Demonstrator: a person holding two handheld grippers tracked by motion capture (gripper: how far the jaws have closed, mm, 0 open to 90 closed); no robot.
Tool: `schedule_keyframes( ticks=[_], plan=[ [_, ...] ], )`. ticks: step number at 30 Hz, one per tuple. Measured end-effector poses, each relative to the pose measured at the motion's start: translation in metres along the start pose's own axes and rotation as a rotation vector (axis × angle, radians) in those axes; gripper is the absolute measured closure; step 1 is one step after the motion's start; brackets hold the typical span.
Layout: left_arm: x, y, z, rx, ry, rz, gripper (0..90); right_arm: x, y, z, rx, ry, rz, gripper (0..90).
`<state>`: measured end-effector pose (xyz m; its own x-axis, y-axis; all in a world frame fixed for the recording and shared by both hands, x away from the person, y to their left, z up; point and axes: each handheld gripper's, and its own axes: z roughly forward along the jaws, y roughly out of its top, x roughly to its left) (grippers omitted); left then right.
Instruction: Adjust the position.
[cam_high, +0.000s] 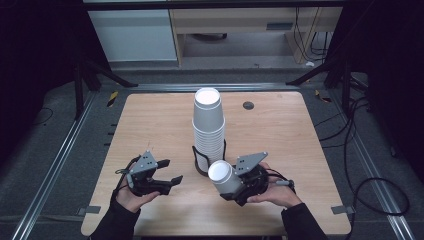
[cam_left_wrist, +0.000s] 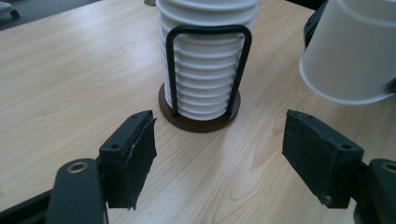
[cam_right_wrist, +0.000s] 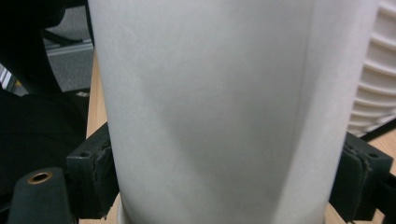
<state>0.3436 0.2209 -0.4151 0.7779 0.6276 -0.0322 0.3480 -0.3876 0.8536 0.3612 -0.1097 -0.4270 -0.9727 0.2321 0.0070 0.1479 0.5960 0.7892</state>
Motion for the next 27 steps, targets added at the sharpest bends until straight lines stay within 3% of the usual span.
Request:
schedule_keyframes(
  ticks=[6, 10, 20, 27],
  plan=[
    [-0.004, 0.006, -0.006, -0.019, -0.011, 0.010, 25.8, 0.001, 0.007, 0.006, 0.020, 0.007, -0.024, 13.8],
    [-0.008, 0.009, -0.009, -0.026, -0.050, 0.008, 25.8, 0.001, 0.013, 0.012, 0.032, 0.013, -0.043, 13.8],
    [-0.019, 0.013, -0.006, -0.022, -0.112, 0.022, 26.1, -0.001, 0.022, 0.030, 0.099, 0.021, -0.077, 13.8],
    [-0.028, 0.015, 0.001, -0.014, -0.154, 0.025, 26.0, -0.001, 0.026, 0.035, 0.109, 0.024, -0.095, 13.8]
  ],
)
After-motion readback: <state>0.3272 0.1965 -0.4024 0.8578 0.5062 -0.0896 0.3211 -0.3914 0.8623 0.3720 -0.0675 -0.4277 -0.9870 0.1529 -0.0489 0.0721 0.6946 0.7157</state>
